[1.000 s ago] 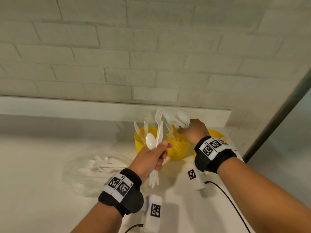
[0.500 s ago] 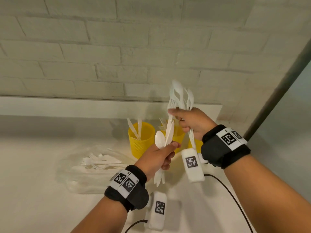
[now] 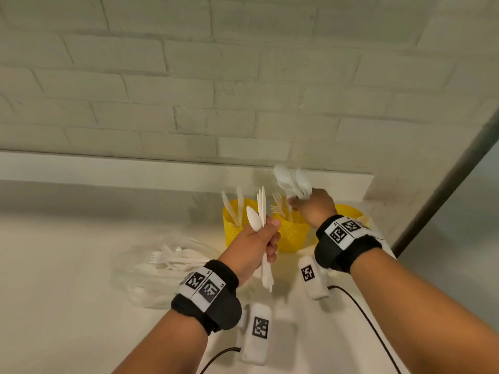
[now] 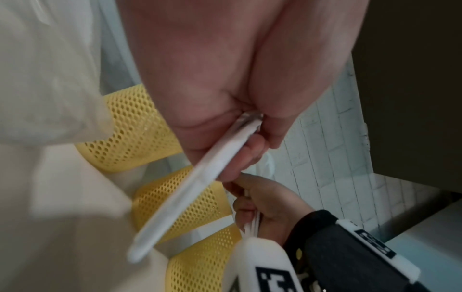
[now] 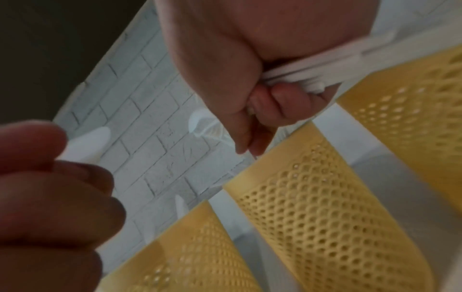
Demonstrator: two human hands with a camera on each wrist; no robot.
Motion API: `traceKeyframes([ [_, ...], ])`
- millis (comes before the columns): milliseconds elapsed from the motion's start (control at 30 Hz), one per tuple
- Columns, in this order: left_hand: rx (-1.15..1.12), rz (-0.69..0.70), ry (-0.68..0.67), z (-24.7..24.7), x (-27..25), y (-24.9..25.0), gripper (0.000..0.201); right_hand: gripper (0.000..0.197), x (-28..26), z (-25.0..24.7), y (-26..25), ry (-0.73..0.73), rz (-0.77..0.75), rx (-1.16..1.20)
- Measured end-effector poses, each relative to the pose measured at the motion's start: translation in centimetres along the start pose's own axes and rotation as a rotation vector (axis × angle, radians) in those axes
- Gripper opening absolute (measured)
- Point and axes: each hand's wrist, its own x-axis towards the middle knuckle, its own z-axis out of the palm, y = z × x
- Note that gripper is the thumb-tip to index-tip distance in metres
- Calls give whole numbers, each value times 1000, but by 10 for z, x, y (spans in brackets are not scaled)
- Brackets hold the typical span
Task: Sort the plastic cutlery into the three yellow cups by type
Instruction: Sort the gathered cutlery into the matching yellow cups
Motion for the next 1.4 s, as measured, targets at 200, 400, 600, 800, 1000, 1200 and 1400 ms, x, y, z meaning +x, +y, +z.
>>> traceKeyframes([
  [200, 18, 1, 20, -3, 0, 0, 24, 27, -22, -17, -13, -5, -69, -21],
  [400, -26, 27, -77, 1, -8, 7, 19, 20, -63, -21, -30, -506, -12, 470],
  [600, -40, -2, -125, -1, -20, 11, 12, 22, -60, -13, -29, -581, -31, 563],
  [800, -16, 1, -42, -19, -31, 14, 22, 19, -42, -19, -55, -484, -68, 523],
  [1000, 17, 11, 59, -36, -40, 15, 21, 18, -22, -39, -102, -151, -209, 615],
  [1200, -13, 35, 86, -44, -41, 25, 16, 19, -10, 24, -89, -130, -240, 227],
  [1400, -11, 84, 126, -49, -42, 31, 16, 25, -15, 62, -59, -206, -100, -30],
])
